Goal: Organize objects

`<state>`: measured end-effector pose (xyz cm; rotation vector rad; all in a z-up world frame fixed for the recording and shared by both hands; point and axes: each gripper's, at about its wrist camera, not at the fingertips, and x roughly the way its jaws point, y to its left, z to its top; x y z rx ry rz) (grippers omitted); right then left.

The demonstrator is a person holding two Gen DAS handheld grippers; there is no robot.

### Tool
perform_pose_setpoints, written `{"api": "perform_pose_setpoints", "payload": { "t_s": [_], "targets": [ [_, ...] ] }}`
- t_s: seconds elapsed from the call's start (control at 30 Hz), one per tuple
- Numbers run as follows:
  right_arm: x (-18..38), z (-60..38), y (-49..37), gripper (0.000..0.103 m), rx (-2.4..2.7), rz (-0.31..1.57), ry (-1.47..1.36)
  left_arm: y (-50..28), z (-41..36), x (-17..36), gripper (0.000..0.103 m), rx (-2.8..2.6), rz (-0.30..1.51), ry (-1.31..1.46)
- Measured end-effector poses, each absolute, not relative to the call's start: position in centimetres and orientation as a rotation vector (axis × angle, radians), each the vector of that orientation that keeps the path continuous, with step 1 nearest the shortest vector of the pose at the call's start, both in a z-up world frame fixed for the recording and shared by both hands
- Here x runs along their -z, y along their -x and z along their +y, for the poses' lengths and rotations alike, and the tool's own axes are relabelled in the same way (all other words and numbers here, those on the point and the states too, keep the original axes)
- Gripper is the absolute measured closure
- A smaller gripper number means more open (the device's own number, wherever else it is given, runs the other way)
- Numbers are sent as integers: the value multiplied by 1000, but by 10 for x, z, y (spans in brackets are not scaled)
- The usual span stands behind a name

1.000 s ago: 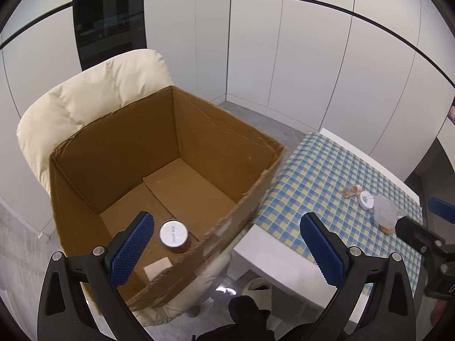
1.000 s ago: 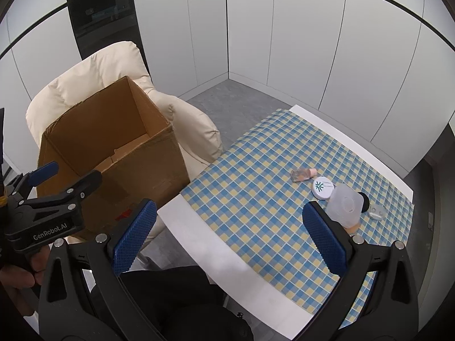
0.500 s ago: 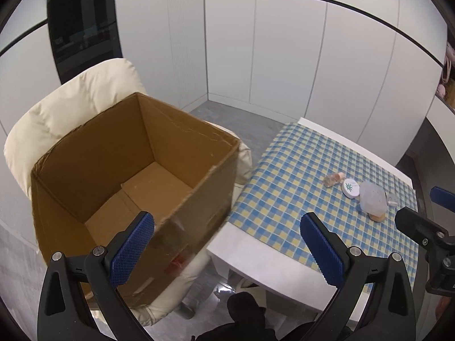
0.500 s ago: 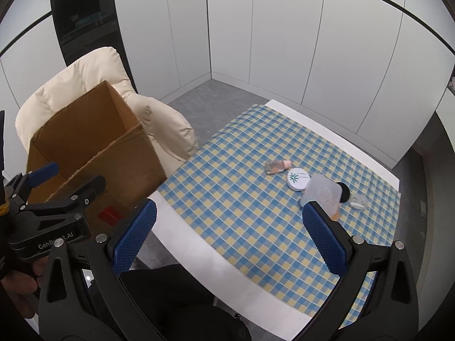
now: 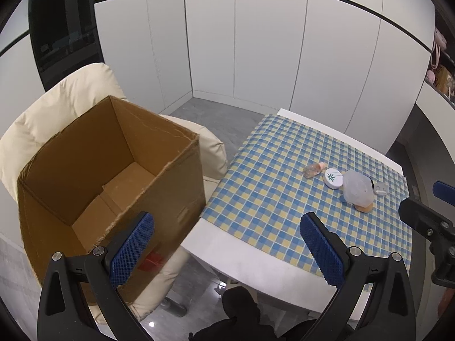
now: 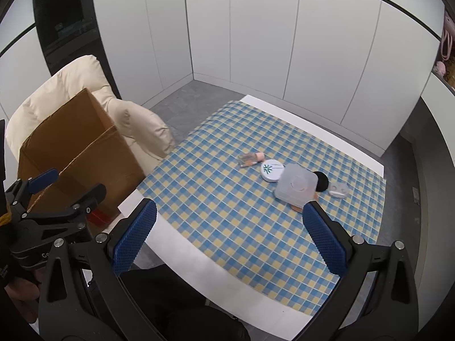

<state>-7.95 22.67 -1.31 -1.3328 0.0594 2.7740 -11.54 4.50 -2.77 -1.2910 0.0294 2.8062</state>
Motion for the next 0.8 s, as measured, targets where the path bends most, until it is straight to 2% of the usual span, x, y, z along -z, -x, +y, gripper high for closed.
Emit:
{"api": "perform_pose_setpoints", "payload": {
  "t_s": [0.8],
  "targets": [
    [12, 301, 39, 0, -2644, 126, 1289, 112, 123, 30, 1, -2687, 105, 1261]
  ]
}}
